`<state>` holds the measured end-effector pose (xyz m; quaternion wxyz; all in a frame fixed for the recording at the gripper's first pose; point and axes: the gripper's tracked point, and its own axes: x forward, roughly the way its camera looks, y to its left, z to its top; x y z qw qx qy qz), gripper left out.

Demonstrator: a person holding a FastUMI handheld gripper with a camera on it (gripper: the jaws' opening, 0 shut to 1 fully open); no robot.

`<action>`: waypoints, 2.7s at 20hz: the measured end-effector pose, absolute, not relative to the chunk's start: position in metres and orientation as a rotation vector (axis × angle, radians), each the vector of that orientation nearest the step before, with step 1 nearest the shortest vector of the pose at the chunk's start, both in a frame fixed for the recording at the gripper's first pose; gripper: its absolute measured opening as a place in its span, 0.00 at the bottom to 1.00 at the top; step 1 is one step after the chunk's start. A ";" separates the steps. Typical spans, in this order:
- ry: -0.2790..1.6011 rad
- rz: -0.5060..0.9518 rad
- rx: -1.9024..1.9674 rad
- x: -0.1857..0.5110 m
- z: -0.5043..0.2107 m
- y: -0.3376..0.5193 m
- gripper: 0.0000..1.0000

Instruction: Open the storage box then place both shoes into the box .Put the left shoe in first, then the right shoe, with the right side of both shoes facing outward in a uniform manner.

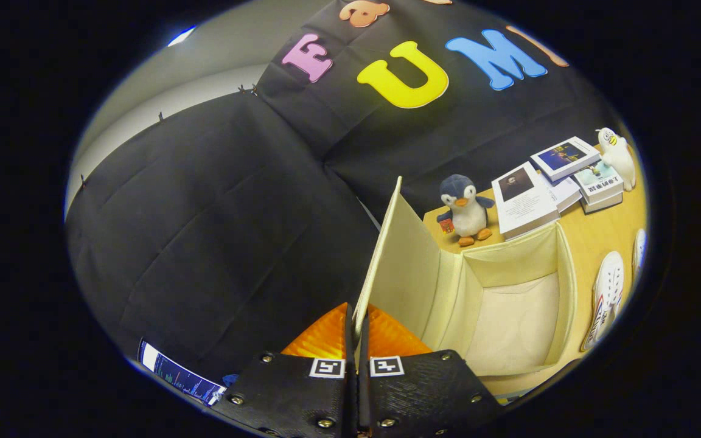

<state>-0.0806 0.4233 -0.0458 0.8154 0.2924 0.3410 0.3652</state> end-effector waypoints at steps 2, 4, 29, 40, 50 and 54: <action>0.737 0.786 0.629 -0.083 -0.048 0.441 0.01; 0.738 0.807 0.593 -0.087 -0.051 0.458 0.09; 0.547 0.472 0.083 0.014 -0.109 0.220 0.99; 0.661 0.338 0.112 0.029 -0.195 0.125 0.99; 0.864 0.262 0.181 0.021 -0.296 0.089 0.99; 0.956 0.262 0.152 0.010 -0.327 0.081 0.99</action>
